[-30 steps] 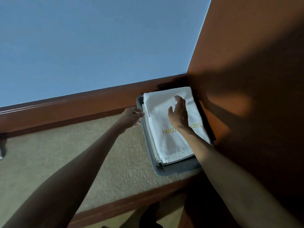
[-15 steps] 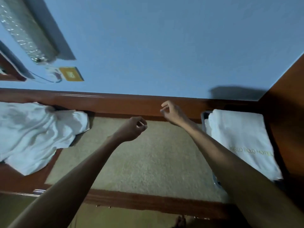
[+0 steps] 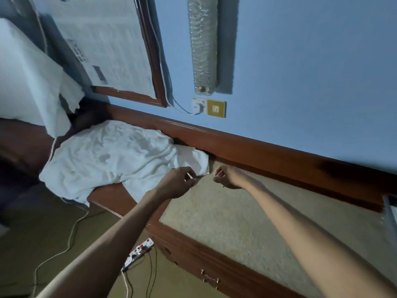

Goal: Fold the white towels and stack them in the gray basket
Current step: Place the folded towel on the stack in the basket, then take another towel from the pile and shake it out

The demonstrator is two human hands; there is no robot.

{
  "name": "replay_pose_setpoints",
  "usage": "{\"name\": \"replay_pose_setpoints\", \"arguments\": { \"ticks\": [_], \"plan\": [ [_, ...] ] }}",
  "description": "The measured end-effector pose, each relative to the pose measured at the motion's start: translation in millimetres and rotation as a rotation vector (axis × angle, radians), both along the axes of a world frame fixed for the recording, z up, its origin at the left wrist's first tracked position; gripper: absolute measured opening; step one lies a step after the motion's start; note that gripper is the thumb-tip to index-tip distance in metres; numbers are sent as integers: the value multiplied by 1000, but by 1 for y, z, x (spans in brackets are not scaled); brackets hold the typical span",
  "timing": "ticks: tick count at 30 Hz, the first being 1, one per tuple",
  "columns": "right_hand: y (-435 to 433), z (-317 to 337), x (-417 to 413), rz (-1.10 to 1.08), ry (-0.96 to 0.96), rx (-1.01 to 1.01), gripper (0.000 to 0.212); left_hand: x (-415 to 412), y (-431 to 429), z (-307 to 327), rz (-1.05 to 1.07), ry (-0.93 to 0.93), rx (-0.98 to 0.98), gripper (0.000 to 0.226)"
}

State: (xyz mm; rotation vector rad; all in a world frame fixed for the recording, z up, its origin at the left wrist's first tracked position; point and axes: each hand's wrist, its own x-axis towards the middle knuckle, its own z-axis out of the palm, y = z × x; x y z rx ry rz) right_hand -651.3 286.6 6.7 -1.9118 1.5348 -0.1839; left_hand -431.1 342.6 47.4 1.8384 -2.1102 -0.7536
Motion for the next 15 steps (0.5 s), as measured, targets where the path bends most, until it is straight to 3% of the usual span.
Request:
{"name": "replay_pose_setpoints", "arguments": {
  "ticks": [15],
  "plan": [
    [-85, -35, 212, 270, 66, 236, 19, 213, -35, -48, 267, 7, 118, 15]
  ]
}}
